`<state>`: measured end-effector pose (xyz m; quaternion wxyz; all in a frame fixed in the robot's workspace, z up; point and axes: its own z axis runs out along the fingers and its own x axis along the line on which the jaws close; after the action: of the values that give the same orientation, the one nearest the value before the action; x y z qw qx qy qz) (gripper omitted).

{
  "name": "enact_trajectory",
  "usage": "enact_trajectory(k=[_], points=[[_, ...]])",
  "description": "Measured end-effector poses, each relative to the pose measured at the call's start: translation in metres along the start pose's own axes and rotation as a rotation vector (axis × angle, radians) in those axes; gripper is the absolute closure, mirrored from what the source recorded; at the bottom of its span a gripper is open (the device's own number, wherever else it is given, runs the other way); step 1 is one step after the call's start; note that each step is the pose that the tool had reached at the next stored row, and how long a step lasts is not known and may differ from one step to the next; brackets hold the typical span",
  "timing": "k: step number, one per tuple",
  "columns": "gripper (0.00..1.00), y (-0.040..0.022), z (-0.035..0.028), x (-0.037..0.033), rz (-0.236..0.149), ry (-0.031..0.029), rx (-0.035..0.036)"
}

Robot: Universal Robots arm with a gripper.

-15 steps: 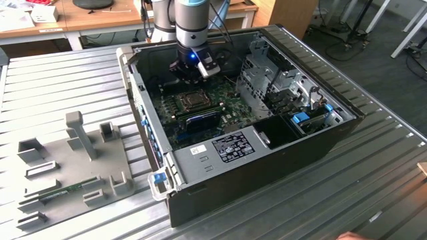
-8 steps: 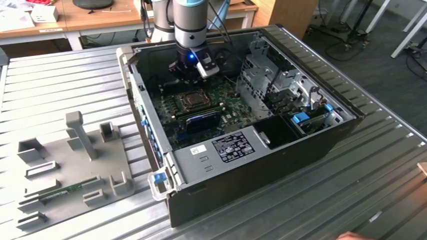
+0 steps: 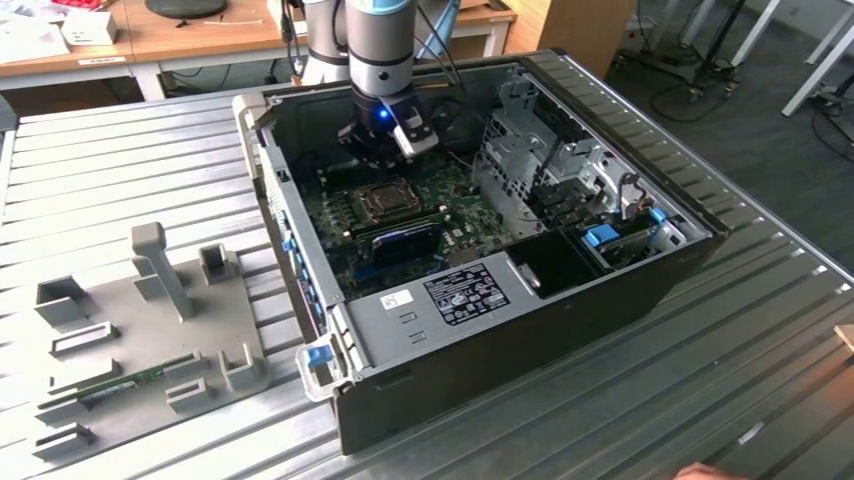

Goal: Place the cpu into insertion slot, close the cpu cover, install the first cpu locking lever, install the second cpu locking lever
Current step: 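Install the first cpu locking lever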

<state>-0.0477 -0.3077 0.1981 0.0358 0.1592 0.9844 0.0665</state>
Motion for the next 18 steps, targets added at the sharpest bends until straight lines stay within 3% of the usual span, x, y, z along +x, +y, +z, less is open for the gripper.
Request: enact_trajectory(k=[13, 18], points=[[0.9, -0.0013, 0.0014, -0.0002, -0.001, -0.0043, 0.0033], [0.9, -0.0008, -0.0013, -0.0003, -0.001, -0.0045, 0.0036]])
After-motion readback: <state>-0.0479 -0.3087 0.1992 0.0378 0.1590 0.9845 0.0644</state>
